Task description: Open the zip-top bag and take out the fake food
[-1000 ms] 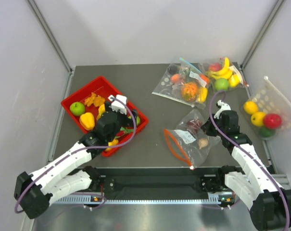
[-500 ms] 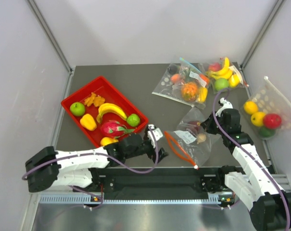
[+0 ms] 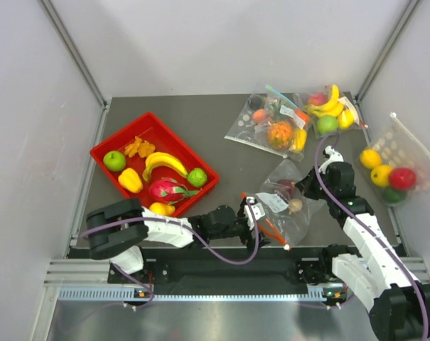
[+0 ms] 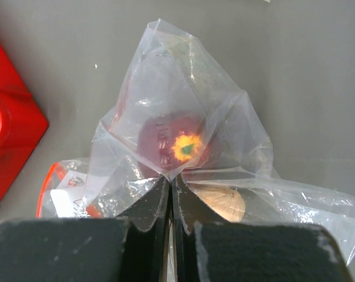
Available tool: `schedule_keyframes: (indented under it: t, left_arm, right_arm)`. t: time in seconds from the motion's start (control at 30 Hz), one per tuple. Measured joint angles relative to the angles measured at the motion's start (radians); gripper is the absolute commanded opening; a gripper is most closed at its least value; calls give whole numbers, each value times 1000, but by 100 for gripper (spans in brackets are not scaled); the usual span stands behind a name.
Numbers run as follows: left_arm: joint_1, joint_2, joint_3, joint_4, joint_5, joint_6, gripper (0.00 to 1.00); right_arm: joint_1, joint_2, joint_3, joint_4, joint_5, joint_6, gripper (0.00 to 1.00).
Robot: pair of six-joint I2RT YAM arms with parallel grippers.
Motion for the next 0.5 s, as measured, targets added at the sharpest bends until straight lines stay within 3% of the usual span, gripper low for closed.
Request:
schedule_keyframes:
  t: [0.5]
  left_arm:
    - [-2,272,90,297,-193,28,99]
  right_arm:
    - [0,-50,-64,-21,-17,3,0]
